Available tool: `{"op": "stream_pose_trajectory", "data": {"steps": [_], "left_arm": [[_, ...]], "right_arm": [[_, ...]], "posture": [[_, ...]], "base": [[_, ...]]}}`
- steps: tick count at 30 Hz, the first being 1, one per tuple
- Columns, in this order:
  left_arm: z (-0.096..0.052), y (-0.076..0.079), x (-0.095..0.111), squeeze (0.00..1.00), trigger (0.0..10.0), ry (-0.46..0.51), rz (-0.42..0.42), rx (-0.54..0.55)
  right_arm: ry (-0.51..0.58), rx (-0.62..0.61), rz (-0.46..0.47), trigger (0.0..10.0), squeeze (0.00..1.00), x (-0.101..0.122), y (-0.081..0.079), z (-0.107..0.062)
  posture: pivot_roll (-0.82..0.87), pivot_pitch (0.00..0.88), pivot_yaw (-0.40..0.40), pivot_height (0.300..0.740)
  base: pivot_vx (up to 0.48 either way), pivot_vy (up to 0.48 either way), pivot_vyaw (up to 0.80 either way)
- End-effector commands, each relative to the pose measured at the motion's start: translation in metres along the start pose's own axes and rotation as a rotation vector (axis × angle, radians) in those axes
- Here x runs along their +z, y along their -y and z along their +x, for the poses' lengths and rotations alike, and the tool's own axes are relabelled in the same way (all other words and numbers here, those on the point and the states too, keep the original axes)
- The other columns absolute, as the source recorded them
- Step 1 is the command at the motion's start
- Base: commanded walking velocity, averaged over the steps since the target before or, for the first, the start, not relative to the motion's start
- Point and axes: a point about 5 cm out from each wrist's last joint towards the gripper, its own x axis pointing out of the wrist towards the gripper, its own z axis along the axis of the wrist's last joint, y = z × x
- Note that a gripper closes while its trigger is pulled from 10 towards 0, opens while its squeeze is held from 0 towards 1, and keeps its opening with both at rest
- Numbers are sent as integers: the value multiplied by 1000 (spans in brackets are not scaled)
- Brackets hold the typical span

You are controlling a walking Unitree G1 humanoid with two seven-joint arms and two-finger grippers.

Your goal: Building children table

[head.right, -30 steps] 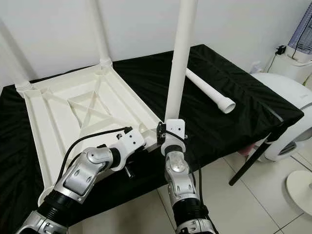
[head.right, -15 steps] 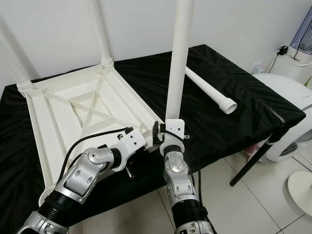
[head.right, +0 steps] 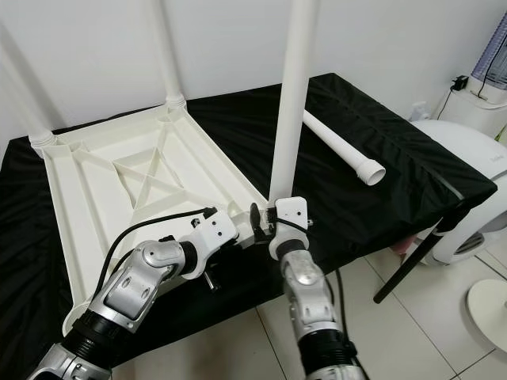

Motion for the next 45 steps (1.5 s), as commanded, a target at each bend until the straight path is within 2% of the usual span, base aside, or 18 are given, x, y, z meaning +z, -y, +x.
{"op": "stream_pose_trajectory", "data": {"steps": [1,8,18,22,33,45], "left_arm": [[2,2,0,0,10000,-5,12,62],[2,0,0,0,10000,-4,12,63],[1,-2,2,0,10000,-4,14,64],[1,-2,2,0,10000,-3,16,61],[2,-2,3,0,10000,-1,16,63],[2,-2,4,0,10000,2,15,61]], "right_arm": [[-6,62,23,10000,0,-4,-9,-1],[4,209,-29,10000,0,2,16,2],[-5,326,-50,10000,0,6,30,7],[-50,409,-58,10000,0,1,34,9],[-125,464,-107,10000,0,-8,48,8],[-108,482,-147,9882,0,-3,57,12]], "posture": [[-127,46,49,740],[-129,56,65,740],[-125,55,72,740],[-124,56,76,740],[-121,57,77,740],[-126,54,77,740]], "base": [[0,0,0],[0,0,0],[0,0,0],[0,0,0],[0,0,0],[0,0,0]]}}
